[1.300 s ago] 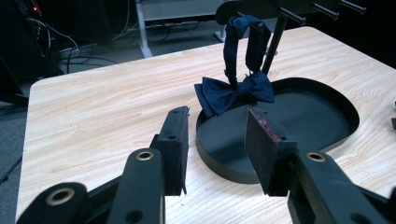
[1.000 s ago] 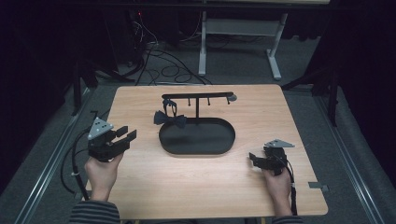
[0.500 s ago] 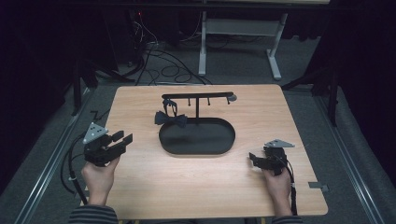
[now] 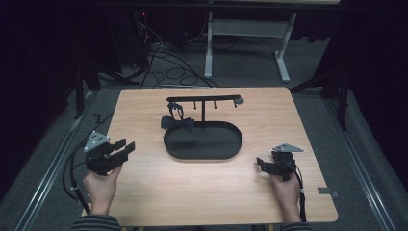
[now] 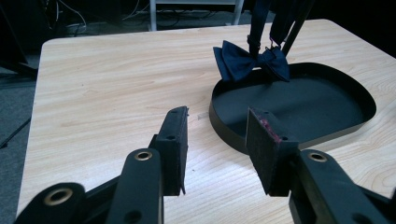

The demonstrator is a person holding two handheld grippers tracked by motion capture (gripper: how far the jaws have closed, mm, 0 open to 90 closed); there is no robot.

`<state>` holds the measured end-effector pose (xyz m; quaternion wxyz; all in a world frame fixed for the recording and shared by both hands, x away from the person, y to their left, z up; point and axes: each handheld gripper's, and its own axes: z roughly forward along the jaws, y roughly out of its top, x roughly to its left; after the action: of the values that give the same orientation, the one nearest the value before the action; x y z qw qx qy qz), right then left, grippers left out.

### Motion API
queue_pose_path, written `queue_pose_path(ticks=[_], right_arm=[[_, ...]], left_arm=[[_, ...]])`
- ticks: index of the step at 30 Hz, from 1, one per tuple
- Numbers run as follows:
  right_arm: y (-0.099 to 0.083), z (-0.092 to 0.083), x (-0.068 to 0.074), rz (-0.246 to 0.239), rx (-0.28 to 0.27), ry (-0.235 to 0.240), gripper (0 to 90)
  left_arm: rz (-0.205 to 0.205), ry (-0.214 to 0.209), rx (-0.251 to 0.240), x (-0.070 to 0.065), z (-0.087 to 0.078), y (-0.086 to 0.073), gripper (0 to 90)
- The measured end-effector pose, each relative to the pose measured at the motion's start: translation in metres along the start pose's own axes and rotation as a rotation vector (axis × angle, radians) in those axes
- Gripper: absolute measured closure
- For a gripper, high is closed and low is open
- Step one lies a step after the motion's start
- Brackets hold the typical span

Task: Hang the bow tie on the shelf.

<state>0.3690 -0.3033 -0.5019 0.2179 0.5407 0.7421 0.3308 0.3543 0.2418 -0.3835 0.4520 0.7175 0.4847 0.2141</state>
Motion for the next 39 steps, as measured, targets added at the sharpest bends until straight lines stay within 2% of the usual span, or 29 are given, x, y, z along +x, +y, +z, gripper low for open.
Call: queue_pose_path(ticks=[18,39], right_arm=[[0.000,0.000,0.000,-0.004,0.000,-0.001,28.6],[0.000,0.000,0.000,-0.005,0.000,-0.003,28.6]], left_arm=[[-0.048,-0.018,0.025,0.005,0.007,-0.017,59.2],[-0.084,-0.031,0.067,0.006,0.018,-0.038,57.8]])
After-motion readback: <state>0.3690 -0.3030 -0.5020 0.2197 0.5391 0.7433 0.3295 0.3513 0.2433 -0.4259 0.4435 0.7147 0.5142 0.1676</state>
